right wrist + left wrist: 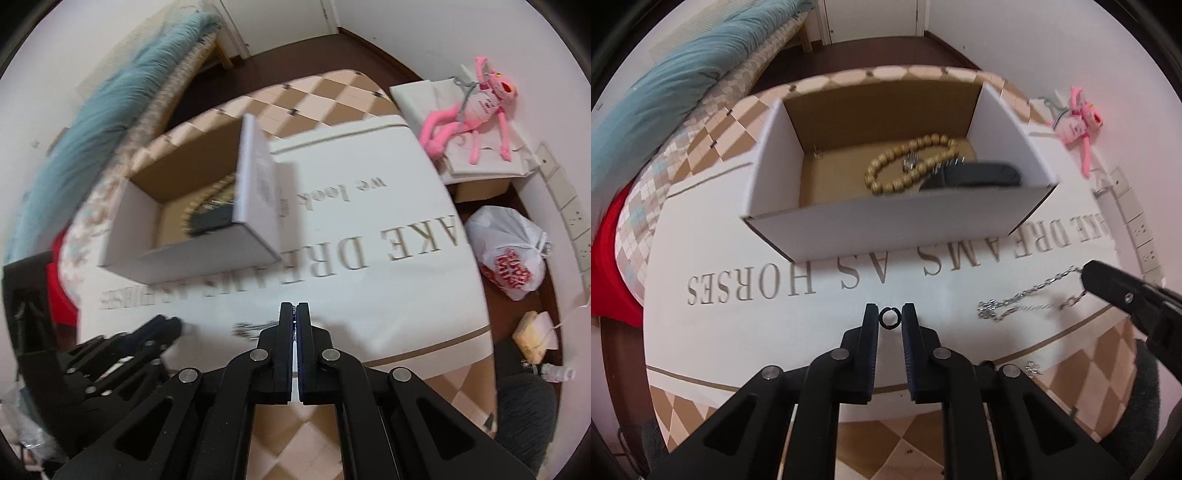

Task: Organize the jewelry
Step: 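Grasp a black ring with the left tool while the right tool holds the chain, then lower chain and ring into the box and open both tools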

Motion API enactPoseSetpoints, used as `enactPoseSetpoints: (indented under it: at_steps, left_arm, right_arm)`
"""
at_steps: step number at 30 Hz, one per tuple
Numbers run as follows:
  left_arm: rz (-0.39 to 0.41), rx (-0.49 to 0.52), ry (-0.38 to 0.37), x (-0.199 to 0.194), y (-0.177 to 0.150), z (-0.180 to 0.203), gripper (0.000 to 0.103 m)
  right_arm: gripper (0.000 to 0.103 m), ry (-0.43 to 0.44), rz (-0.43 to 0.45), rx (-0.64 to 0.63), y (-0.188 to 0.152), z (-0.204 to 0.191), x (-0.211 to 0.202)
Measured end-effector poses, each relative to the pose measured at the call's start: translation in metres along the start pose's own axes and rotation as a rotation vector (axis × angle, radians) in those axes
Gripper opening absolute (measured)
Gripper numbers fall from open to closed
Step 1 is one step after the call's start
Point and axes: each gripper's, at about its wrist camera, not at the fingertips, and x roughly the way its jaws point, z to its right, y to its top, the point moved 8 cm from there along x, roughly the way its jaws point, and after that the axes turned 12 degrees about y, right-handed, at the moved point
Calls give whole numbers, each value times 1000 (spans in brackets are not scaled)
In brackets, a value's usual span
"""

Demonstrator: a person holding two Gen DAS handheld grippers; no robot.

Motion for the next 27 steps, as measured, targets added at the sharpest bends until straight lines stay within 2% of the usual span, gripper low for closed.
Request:
enactPoseSetpoints:
  at_steps: [8, 11, 15, 22, 27]
  left_arm:
    - [64, -65, -76, -55, 31, -34, 10]
    - [69, -83, -109, -65, 50, -46, 10]
    - [80, -84, -115, -67, 76, -57, 10]
    - [47, -80, -109, -39, 114, -68, 10]
    - [8, -78, -93, -15, 129, -68, 10]
  right_arm:
    - [1, 137, 65, -52, 25, -54, -49]
    - [1, 176, 97, -78, 43, -72, -68]
    - [1, 207, 131, -127, 72, -94, -82]
    - [1, 161, 98, -188, 116, -103, -51]
    - [1, 99, 22, -201, 138, -93, -10]
